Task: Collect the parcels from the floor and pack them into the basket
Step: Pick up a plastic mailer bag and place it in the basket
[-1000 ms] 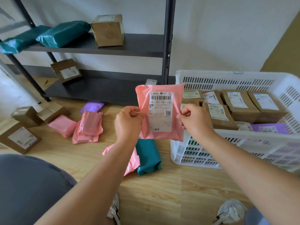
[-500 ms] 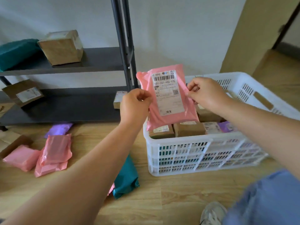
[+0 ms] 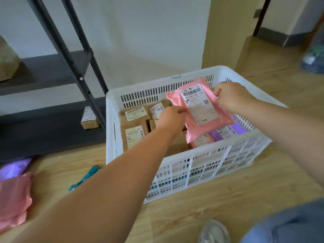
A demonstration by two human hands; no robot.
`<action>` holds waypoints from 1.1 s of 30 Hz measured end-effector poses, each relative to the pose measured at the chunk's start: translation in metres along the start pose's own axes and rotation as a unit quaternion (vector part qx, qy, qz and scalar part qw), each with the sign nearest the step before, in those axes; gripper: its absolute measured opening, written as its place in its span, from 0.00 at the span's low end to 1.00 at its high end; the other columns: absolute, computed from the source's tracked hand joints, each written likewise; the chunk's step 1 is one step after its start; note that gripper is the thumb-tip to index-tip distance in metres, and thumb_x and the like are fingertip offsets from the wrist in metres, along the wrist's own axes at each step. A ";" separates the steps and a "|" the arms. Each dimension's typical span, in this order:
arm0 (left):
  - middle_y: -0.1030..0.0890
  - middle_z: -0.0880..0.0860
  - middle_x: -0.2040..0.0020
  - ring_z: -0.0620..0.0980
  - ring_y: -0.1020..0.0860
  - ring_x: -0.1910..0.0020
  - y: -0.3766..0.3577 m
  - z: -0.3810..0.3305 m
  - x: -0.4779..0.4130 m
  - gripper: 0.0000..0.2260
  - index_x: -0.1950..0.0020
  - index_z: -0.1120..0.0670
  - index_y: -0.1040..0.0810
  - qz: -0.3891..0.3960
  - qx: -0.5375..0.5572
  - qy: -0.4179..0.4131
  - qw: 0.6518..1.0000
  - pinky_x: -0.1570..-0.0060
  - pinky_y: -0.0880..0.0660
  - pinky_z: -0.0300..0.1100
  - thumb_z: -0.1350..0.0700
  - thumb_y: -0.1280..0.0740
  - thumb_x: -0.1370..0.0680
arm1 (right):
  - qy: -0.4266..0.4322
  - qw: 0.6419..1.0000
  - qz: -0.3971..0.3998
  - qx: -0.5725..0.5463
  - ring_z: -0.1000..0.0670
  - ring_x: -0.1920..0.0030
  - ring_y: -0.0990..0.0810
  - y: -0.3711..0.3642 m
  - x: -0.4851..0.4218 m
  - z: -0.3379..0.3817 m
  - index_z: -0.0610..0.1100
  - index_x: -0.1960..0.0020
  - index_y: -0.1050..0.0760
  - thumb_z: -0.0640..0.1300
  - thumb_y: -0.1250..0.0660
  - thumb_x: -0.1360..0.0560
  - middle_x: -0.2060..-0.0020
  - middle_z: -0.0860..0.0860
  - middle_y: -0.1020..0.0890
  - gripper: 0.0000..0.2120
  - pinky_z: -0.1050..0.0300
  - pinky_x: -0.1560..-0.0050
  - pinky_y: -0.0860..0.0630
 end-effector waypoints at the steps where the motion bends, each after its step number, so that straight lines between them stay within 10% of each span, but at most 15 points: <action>1: 0.21 0.51 0.47 0.44 0.30 0.71 -0.014 -0.001 -0.006 0.20 0.31 0.49 0.25 0.020 -0.020 -0.003 1.000 0.76 0.32 0.32 0.63 0.46 0.18 | -0.001 1.000 0.011 0.022 0.44 0.54 0.24 -0.004 -0.003 -0.009 0.45 0.53 0.23 0.34 0.36 0.28 0.54 0.47 0.19 0.08 0.55 0.59 0.31; 8: 0.22 0.52 0.37 0.53 0.20 0.50 -0.089 0.024 -0.037 0.20 0.26 0.49 0.31 0.131 -0.148 0.012 0.980 0.50 0.25 0.43 0.59 0.47 0.17 | -0.005 0.983 0.112 0.148 0.42 0.57 0.22 -0.053 -0.013 -0.051 0.42 0.59 0.28 0.32 0.38 0.28 0.61 0.44 0.24 0.06 0.59 0.66 0.35; 12: 0.21 0.49 0.39 0.50 0.25 0.38 -0.108 0.046 -0.051 0.19 0.30 0.46 0.27 0.167 -0.290 -0.028 0.942 0.26 0.47 0.51 0.57 0.47 0.17 | -0.013 0.958 0.213 0.189 0.45 0.69 0.24 -0.088 -0.008 -0.056 0.44 0.69 0.38 0.29 0.41 0.26 0.71 0.44 0.25 0.17 0.58 0.69 0.27; 20: 0.45 0.60 0.22 0.59 0.54 0.22 -0.126 0.068 -0.054 0.19 0.28 0.47 0.29 0.205 -0.484 -0.108 0.844 0.29 0.64 0.68 0.56 0.41 0.19 | 0.017 0.931 0.285 0.227 0.45 0.58 0.23 -0.133 -0.003 -0.050 0.39 0.46 0.24 0.38 0.38 0.22 0.53 0.45 0.19 0.07 0.57 0.66 0.29; 23: 0.52 0.55 0.20 0.58 0.61 0.22 -0.131 0.074 -0.055 0.24 0.25 0.46 0.36 0.220 -0.500 -0.120 0.829 0.30 0.64 0.69 0.56 0.38 0.20 | -0.006 0.906 0.373 0.198 0.49 0.64 0.22 -0.152 0.002 -0.056 0.41 0.49 0.21 0.40 0.31 0.26 0.60 0.47 0.18 0.06 0.56 0.63 0.23; 27: 0.47 0.52 0.21 0.56 0.58 0.21 -0.126 0.074 -0.058 0.25 0.23 0.47 0.39 0.198 -0.502 -0.130 0.831 0.30 0.64 0.68 0.56 0.41 0.20 | 0.035 0.812 0.472 0.340 0.50 0.54 0.23 -0.176 0.013 -0.059 0.43 0.38 0.21 0.51 0.33 0.24 0.44 0.48 0.17 0.18 0.59 0.52 0.26; 33: 0.27 0.50 0.38 0.53 0.34 0.31 -0.098 0.053 -0.057 0.14 0.40 0.43 0.21 0.100 -0.409 -0.142 0.896 0.26 0.60 0.61 0.52 0.43 0.19 | 0.020 0.855 0.433 0.285 0.46 0.54 0.25 -0.165 0.001 -0.051 0.40 0.35 0.26 0.51 0.33 0.22 0.50 0.46 0.20 0.20 0.55 0.50 0.26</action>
Point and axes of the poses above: each hand's wrist, its own x-axis away from the middle knuckle, its own y-axis out of the back of the hand, z = x × y, the point moved 7 cm from there along -x, towards the middle knuckle
